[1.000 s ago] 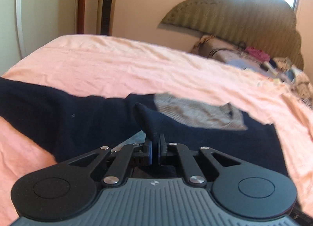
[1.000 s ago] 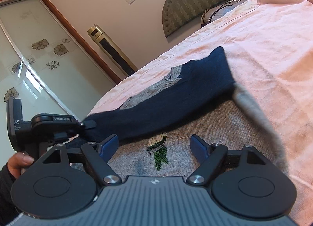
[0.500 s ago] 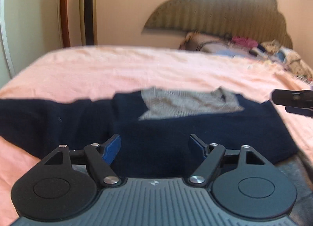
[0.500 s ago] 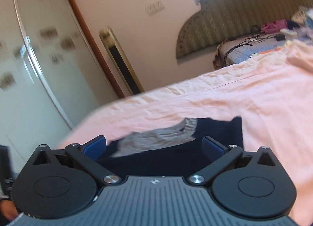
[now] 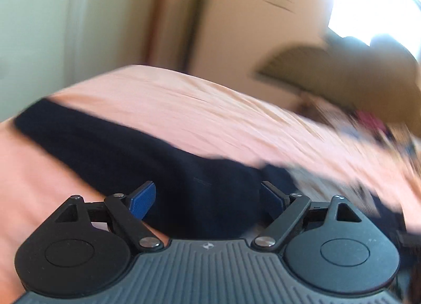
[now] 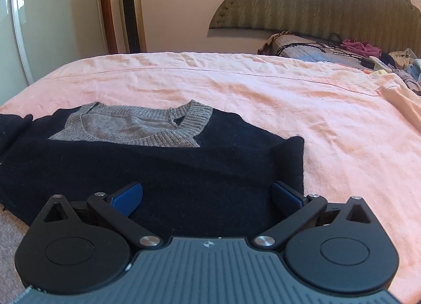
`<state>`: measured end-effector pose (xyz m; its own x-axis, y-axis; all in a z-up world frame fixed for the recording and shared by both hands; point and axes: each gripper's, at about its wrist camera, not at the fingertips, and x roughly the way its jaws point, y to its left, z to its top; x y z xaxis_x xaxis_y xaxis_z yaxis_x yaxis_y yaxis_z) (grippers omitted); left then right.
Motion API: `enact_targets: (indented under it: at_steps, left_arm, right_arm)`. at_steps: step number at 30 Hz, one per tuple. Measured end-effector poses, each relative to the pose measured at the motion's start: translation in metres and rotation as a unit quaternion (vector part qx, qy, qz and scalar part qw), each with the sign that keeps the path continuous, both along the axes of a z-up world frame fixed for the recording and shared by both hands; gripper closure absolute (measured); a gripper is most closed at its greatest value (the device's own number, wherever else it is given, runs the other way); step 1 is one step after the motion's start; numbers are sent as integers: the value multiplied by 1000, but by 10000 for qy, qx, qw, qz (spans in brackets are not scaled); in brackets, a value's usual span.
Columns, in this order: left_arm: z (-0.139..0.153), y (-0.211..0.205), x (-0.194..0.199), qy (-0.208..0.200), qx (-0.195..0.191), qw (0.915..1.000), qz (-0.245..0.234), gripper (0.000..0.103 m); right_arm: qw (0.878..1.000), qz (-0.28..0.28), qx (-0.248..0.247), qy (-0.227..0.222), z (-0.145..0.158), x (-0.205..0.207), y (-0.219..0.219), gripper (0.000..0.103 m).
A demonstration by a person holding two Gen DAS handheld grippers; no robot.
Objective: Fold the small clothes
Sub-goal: 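Grasp the other navy sleeve with the left gripper, fold across body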
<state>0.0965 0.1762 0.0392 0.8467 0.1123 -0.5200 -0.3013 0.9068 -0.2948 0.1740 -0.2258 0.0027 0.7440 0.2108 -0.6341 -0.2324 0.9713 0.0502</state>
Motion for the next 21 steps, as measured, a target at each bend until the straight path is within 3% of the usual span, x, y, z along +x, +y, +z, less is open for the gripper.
enact_targets:
  at_steps: [2,3,5,6,8,9,11,12,15,18,21]
  left_arm:
    - [-3,67,-6,-106,-757,9934,860,16]
    - [-7,100,-7,-81,-1198,9846,1274,16]
    - [-20,158,-8,11,-2073,9586,1951,16]
    - [-26,179,-9,-94,-2425,9485,2037,16]
    - [-31,204,-8,-312,-2750,9388,2049,16]
    - [-30,209,-5,-335,-2787,9371,2075,17]
    - [-29,213,4,-304,-2559,9433,2093,22]
    - [-29,209,10,-214,-2299,9495,2125,43]
    - [-30,199,26,184,-1457,9650,2175,87]
    - [-29,196,24,301,-1286,9672,2171,97]
    - [-12,176,23,222,-993,9705,2185,98]
  right_arm:
    - [10000,-13,10,-7,-1,1,0,0]
    - [10000,-21,-2,-13,2,0,1,0]
    - [10000,-29,-15,-21,3,-1,2,0]
    - [10000,-30,-8,-21,3,-1,2,0]
    - [10000,-38,-6,-23,3,-1,2,0]
    - [10000,-42,-7,-24,2,-1,2,0]
    - [10000,-41,3,-24,2,0,2,0]
    - [10000,-44,6,-23,2,0,2,0]
    - [10000,-43,8,-23,2,0,2,0]
    - [10000,-45,24,-23,3,0,2,0]
    - [10000,-50,51,-26,3,0,0,0]
